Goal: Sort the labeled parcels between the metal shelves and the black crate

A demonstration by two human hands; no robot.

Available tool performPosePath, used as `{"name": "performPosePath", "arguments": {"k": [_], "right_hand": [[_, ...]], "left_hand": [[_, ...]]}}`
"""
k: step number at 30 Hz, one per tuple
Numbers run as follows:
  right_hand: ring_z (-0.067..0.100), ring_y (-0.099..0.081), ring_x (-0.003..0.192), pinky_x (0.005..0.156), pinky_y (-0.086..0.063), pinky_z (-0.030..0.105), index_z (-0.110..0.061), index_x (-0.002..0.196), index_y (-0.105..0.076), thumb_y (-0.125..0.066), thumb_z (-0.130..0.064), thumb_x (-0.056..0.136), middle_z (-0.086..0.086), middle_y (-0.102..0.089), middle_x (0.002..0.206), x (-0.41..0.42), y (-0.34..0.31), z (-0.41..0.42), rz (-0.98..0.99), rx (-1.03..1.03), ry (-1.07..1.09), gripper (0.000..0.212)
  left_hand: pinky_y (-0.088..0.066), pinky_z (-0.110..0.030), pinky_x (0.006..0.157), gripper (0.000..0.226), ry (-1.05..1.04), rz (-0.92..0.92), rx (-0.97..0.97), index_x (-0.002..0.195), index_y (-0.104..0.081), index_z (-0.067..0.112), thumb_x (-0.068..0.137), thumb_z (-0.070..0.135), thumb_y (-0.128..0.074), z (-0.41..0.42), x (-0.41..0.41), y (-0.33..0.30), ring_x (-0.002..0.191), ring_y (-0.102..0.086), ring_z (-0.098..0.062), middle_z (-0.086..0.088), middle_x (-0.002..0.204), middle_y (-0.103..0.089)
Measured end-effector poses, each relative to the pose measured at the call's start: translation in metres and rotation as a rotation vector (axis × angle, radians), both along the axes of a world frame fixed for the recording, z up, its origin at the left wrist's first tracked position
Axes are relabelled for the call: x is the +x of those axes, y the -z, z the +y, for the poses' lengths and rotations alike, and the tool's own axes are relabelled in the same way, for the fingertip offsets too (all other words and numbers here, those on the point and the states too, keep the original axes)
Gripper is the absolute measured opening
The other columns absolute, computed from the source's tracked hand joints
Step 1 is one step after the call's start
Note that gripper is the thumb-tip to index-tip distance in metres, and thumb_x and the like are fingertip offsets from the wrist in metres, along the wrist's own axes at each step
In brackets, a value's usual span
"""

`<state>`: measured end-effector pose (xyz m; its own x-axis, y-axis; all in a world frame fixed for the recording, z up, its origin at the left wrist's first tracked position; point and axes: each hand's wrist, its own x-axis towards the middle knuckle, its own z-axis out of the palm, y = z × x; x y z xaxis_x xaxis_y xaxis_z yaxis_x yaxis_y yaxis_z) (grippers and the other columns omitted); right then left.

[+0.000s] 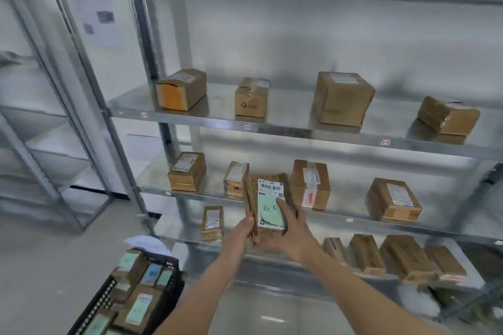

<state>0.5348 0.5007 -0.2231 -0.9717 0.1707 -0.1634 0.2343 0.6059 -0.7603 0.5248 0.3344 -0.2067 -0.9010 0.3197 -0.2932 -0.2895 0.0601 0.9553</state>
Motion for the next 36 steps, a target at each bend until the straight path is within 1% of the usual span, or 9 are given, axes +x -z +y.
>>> {"name": "performPosePath", "arguments": {"k": [3,6,8,11,15,19,25,32,36], "right_hand": [[0.025,-0.035,0.145,0.119,-0.037,0.048,-0.045,0.158,-0.018,-0.085,-0.071,0.051,-0.008,-0.012,0.157,-0.012,-0.012,-0.073,-0.001,0.046,-0.047,0.129],[0.029,-0.035,0.145,0.119,-0.036,0.045,-0.040,0.159,-0.021,-0.087,-0.065,0.057,-0.001,-0.015,0.158,-0.027,-0.027,-0.151,0.010,0.071,-0.092,0.125],[0.029,-0.036,0.144,0.118,-0.039,0.046,-0.041,0.159,-0.019,-0.085,-0.068,0.053,-0.002,-0.014,0.158,-0.036,-0.035,-0.199,0.003,0.080,-0.119,0.128],[0.028,-0.040,0.140,0.115,-0.041,0.049,-0.044,0.159,-0.017,-0.080,-0.069,0.052,-0.003,-0.017,0.157,-0.047,-0.044,-0.270,0.010,0.097,-0.162,0.126],[0.030,-0.037,0.140,0.116,-0.039,0.050,-0.042,0.160,-0.017,-0.086,-0.058,0.063,-0.001,-0.018,0.157,-0.060,-0.051,-0.355,0.009,0.093,-0.250,0.120],[0.031,-0.035,0.141,0.113,-0.041,0.054,-0.046,0.159,-0.012,-0.078,-0.069,0.054,0.002,-0.020,0.156,-0.084,-0.037,-0.419,-0.038,0.118,-0.286,0.127],[0.029,-0.032,0.140,0.112,-0.040,0.051,-0.047,0.158,-0.011,-0.076,-0.067,0.056,0.001,-0.018,0.154,-0.143,0.026,-0.481,-0.099,0.126,-0.324,0.123],[0.032,-0.023,0.147,0.116,-0.037,0.054,-0.048,0.158,-0.011,-0.075,-0.068,0.055,-0.002,-0.011,0.159,-0.226,0.147,-0.526,-0.228,0.075,-0.257,0.123],[0.029,-0.030,0.147,0.105,-0.048,0.043,-0.052,0.156,-0.012,-0.082,-0.064,0.060,-0.003,-0.005,0.164,-0.258,0.215,-0.542,-0.330,0.056,-0.155,0.120]], "left_hand": [[-0.043,-0.035,0.104,0.022,-0.028,0.024,-0.068,0.116,-0.058,0.050,0.104,0.045,-0.039,-0.077,-0.002,-0.016,0.118,-0.056,-0.006,0.010,0.131,-0.061],[-0.034,-0.049,0.115,0.041,-0.089,0.103,-0.222,0.137,-0.046,0.049,0.097,0.050,-0.051,-0.172,-0.010,-0.014,0.135,-0.046,-0.021,0.006,0.146,-0.050],[-0.038,-0.046,0.112,0.055,-0.143,0.145,-0.323,0.141,-0.042,0.048,0.089,0.054,-0.059,-0.237,-0.013,-0.010,0.128,-0.051,-0.023,-0.004,0.145,-0.052],[-0.039,-0.033,0.108,0.049,-0.219,0.212,-0.483,0.139,-0.041,0.050,0.094,0.045,-0.060,-0.336,-0.015,-0.006,0.120,-0.049,-0.010,0.010,0.142,-0.051],[-0.027,-0.030,0.114,0.057,-0.229,0.276,-0.684,0.149,-0.036,0.039,0.096,0.045,-0.058,-0.436,-0.020,-0.002,0.140,-0.036,-0.013,0.011,0.156,-0.035],[-0.024,-0.033,0.118,0.059,-0.251,0.252,-0.745,0.150,-0.033,0.040,0.096,0.046,-0.056,-0.499,-0.035,0.011,0.144,-0.031,-0.013,0.011,0.158,-0.031],[-0.025,-0.032,0.116,0.057,-0.239,0.204,-0.867,0.151,-0.034,0.035,0.098,0.040,-0.055,-0.566,-0.091,0.063,0.143,-0.033,-0.014,0.009,0.158,-0.034],[-0.023,-0.030,0.116,0.056,-0.116,0.057,-0.974,0.153,-0.029,0.038,0.100,0.046,-0.046,-0.611,-0.195,0.161,0.145,-0.030,-0.012,0.010,0.160,-0.028],[-0.026,-0.031,0.116,0.054,-0.056,-0.014,-0.929,0.151,-0.031,0.041,0.100,0.043,-0.049,-0.615,-0.239,0.230,0.145,-0.031,-0.011,0.012,0.159,-0.030]]}}
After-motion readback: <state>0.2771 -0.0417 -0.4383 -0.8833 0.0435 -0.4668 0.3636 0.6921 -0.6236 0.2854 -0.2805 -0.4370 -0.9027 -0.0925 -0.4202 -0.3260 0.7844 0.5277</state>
